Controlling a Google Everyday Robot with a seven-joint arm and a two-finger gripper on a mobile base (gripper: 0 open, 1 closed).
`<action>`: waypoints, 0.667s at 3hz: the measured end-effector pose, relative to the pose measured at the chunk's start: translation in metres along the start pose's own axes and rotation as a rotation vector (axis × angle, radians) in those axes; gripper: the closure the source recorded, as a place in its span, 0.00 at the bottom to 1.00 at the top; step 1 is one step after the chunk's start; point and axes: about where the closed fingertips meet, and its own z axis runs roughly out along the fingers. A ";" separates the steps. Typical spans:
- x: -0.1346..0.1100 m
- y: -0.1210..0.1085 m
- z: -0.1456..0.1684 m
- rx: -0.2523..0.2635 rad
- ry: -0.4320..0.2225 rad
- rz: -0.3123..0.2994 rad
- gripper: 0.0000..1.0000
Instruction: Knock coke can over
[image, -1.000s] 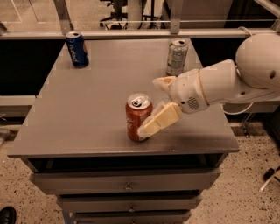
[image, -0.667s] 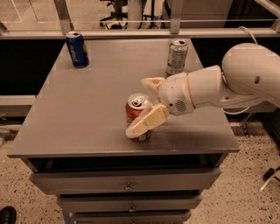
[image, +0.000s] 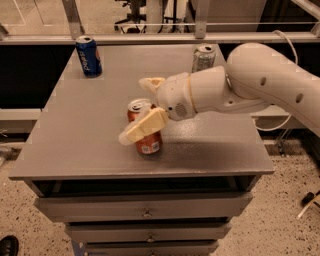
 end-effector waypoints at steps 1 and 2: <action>-0.019 -0.009 0.029 -0.021 -0.001 -0.007 0.00; -0.025 -0.011 0.063 -0.056 0.008 0.007 0.00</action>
Offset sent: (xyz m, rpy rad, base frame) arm 0.0352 0.1032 -0.0175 -0.0105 0.0764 0.0749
